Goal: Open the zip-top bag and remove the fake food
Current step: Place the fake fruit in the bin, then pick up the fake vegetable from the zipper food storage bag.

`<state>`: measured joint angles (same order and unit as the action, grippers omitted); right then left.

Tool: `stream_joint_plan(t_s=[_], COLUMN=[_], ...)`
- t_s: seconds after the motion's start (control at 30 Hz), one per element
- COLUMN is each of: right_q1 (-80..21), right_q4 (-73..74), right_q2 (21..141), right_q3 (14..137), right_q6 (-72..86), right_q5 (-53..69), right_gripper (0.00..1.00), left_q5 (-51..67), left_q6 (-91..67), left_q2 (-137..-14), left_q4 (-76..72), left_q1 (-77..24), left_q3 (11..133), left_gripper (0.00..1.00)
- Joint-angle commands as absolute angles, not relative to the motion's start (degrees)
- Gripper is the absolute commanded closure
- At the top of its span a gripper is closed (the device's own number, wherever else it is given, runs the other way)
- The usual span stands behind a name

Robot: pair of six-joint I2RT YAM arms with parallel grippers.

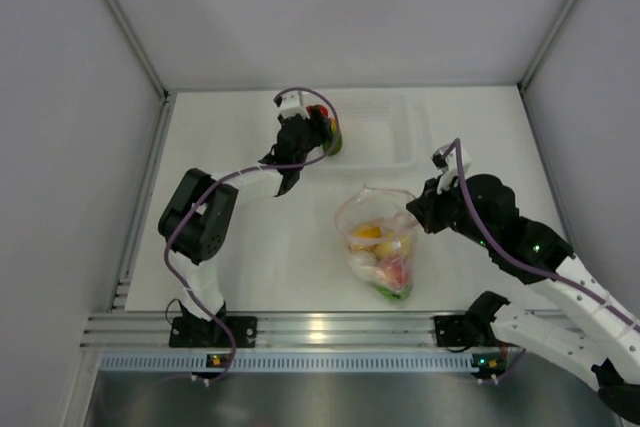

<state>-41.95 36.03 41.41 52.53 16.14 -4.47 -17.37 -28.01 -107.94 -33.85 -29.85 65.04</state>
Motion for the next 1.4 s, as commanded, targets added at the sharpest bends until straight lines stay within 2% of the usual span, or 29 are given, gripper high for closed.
stream_joint_plan(t_s=[0.0, 0.03, 0.07, 0.13, 0.2, 0.23, 0.3, 0.63, 0.83, 0.9, 1.17, 1.27, 1.33, 1.37], right_q1=[-42.10, -42.19, -42.19, -42.19, -42.19, -42.19, -42.19, -42.10, -42.19, -42.10, -42.19, -42.19, -42.27, -42.28], right_q4=[36.47, 36.47, 36.47, 36.30, 36.04, 35.95, 35.86, 35.24, 36.91, 37.26, 40.68, 42.97, 45.35, 46.13], right_q2=[40.61, 40.69, 40.52, 40.60, 40.87, 41.04, 41.39, 42.63, 44.12, 44.64, 48.07, 51.06, 52.91, 53.35], right_q3=[53.79, 53.70, 53.53, 53.35, 53.00, 53.00, 52.82, 53.26, 55.72, 56.95, 63.18, 66.69, 68.20, 69.42], right_q6=[16.00, 15.91, 15.91, 15.91, 15.73, 15.82, 15.82, 16.17, 14.94, 14.77, 13.98, 13.27, 12.92, 12.83], right_q5=[-5.89, -5.89, -5.89, -6.06, -6.33, -6.33, -6.59, -6.68, -6.94, -7.03, -4.14, -3.34, -3.43, -3.69], right_gripper=[1.00, 1.00, 1.00, 1.00, 1.00, 1.00, 1.00, 1.00, 1.00, 1.00, 1.00, 1.00, 1.00, 1.00], left_q5=[-14.68, -14.76, -14.59, -14.68, -14.07, -13.37, -12.84, -9.58, -8.10, -5.46, 18.35, 20.47, 18.21, 13.15], left_q6=[-28.92, -29.00, -29.00, -29.35, -29.36, -29.27, -29.44, -30.32, -34.18, -34.54, -32.18, -27.09, -20.15, -17.52], left_q2=[-109.16, -109.42, -109.51, -109.42, -108.90, -108.81, -107.85, -97.92, -85.45, -80.98, -70.06, -67.42, -66.71, -66.62], left_q4=[-35.60, -35.60, -35.60, -35.68, -35.68, -35.68, -35.68, -35.51, -34.10, -34.10, -29.54, -22.35, -11.90, -8.39], left_q1=[-29.36, -29.27, -29.27, -29.27, -29.27, -29.27, -29.18, -29.27, -29.18, -29.27, -29.35, -30.84, -34.44, -36.63], left_q3=[67.50, 67.50, 67.24, 66.89, 66.36, 66.27, 65.92, 63.02, 59.42, 57.92, 57.48, 60.46, 64.74, 66.25], left_gripper=[0.61, 0.56, 0.44, 0.31, 0.27, 0.14, 0.02, 0.02, 0.02, 0.02, 0.02, 0.02, 0.02, 0.02])
